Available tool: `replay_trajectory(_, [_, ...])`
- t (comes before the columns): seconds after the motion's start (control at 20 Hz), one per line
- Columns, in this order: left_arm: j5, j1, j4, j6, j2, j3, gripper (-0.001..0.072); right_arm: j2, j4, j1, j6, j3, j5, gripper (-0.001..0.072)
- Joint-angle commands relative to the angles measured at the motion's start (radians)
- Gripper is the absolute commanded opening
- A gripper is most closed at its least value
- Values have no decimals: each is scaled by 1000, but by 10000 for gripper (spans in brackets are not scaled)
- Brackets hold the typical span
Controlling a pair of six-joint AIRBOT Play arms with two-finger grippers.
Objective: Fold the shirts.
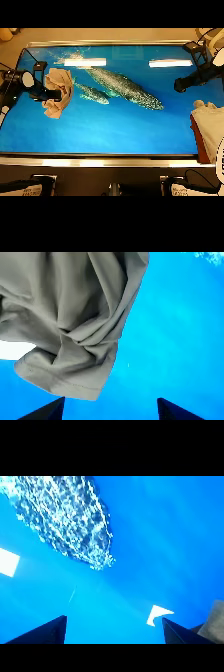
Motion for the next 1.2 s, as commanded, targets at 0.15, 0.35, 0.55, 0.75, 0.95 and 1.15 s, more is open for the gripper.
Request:
replay_trajectory(0.15, [149, 161, 4, -336, -127, 73, 720, -10, 85, 1, -13, -1, -41, 620])
replay_trajectory(0.35, [159, 240, -10, -393, -146, 72, 720, -11, 86, 1, -38, -1, -28, 619])
replay_trajectory(0.55, [180, 251, -11, -393, -195, 72, 720, -11, 86, 1, -37, -1, -28, 619])
replay_trajectory(0.75, [308, 249, -153, -392, -254, 72, 720, -10, 87, 1, -36, -1, -27, 619])
replay_trajectory(0.95, [357, 241, -397, -249, -333, 72, 720, -11, 89, 1, -35, -1, -27, 619])
replay_trajectory(1.15, [320, 240, -457, -204, -348, 77, 141, -10, 97, 1, -39, -1, -2, 619])
